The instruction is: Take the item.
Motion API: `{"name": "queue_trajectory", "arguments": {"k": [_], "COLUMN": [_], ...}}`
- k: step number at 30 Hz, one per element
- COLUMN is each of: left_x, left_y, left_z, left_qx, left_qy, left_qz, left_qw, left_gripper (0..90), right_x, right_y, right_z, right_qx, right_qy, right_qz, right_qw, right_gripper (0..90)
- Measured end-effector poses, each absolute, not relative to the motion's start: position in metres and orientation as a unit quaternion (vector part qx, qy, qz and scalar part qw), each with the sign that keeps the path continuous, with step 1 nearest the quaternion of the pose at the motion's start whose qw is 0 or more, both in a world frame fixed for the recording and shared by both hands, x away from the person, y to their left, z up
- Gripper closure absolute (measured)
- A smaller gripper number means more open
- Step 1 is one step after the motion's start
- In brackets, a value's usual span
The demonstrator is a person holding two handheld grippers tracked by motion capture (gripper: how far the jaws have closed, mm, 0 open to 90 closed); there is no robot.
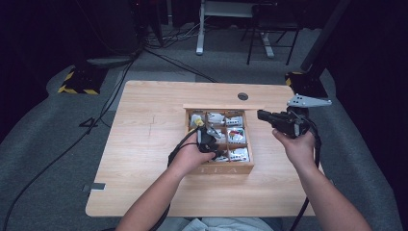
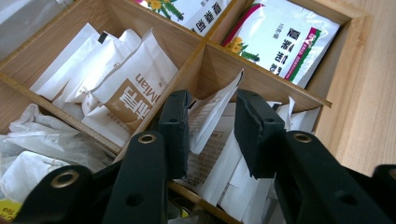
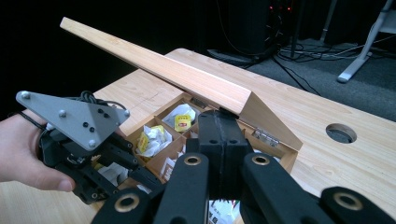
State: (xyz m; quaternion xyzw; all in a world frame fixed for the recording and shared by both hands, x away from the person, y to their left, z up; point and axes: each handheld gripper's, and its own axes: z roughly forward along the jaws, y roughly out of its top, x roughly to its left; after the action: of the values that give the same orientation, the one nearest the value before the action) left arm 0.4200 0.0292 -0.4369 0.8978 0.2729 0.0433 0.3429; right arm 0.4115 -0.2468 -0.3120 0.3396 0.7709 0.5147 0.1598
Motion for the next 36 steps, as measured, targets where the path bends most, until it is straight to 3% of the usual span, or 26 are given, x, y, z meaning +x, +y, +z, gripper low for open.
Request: {"name": "queue_trajectory", "arguments": {"k": [14, 28, 36], "left_x": [0.4225, 0.4231, 0.4237], "left_y": [0.0226, 0.0258, 0.0301], "left_z": [-0.4379, -0.4389, -0.4383], "left_qx": [0.906, 0.915, 0.910], "left_qy": [0.277, 0.261, 0.257], "left_qz": [0.044, 0.055, 0.057], "left_qw": [0.316, 0.302, 0.319], "left_gripper": [71.1, 86.5, 89.2], "right_x": [0.4123, 0.4123, 0.4123], "right_y": [-0.2451, -0.2454, -0.2454], "right_z": [-0.3116, -0.3118, -0.3117], "right_qx": [0.339, 0.339, 0.338], "right_qy": [0.774, 0.774, 0.774], "right_qz": [0.511, 0.512, 0.511], "right_qw": [0.158, 0.157, 0.157], "right_gripper": [90.0, 90.0, 90.0]}}
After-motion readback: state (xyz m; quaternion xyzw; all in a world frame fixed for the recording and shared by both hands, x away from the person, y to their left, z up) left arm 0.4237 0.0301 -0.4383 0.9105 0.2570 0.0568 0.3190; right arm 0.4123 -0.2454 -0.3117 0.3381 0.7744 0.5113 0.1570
